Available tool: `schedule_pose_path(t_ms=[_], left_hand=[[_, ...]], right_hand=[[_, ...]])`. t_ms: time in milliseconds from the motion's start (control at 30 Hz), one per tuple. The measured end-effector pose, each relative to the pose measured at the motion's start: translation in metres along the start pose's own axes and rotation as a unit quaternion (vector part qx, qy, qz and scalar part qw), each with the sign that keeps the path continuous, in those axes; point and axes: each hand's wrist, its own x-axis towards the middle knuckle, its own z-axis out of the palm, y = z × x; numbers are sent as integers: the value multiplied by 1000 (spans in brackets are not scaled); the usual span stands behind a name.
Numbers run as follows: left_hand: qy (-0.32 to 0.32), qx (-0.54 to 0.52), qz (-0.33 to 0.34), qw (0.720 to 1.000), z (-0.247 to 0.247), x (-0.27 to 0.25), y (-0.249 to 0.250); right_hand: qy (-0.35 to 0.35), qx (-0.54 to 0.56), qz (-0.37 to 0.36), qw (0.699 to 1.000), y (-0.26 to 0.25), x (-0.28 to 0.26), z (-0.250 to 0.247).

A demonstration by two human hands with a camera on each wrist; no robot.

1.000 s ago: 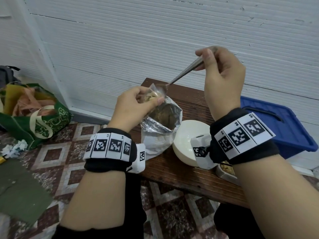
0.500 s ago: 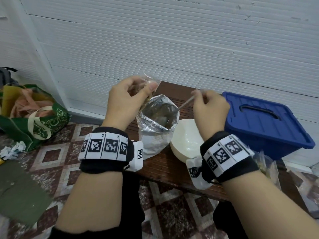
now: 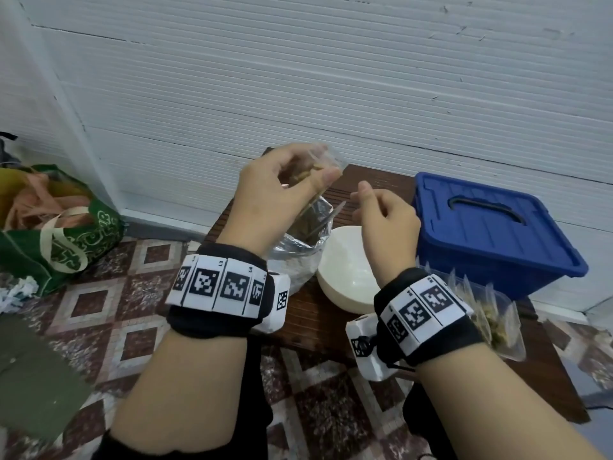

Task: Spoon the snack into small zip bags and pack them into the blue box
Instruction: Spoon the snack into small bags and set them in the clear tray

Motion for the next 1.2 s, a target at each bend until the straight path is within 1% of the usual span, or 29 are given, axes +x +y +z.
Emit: schedule_pose_path(t_ms=[167,233,333,400,533,633,767,867,933,1133,1200], left_hand=[[-48,-25,36,998,36,-6,10],[-76,-40,41,995,52,-10,10],[-122,-36,49,991,78,-18,6],[-148,-31,48,987,95,-25,1],[-205,-38,25,978,124,-41,-12],[-227,-33,11,973,138,-48,-22],[-269,-42,-11,962,148,-50,-29],[-306,-31,-25,951,150,-47,-37],[-312,-18,-22,949,150,-47,-39],[-262,-14,-25,965,151,-47,-40],[-254,-1,-21,967,151,-48,-40]], right_hand=[[54,96,42,993,-5,0,-33],[78,131,48,987,-5,-3,-50],[69,156,57,984,-1,-8,-77],[51,138,69,987,8,-10,-92],[40,43,81,995,30,-9,-113],[29,-9,82,996,42,-10,-124],[23,-27,96,995,54,-11,-134],[22,-36,92,995,58,-11,-137],[19,-25,93,995,59,-10,-140],[-10,-2,97,995,53,-13,-140],[-27,-25,93,995,50,-15,-140]])
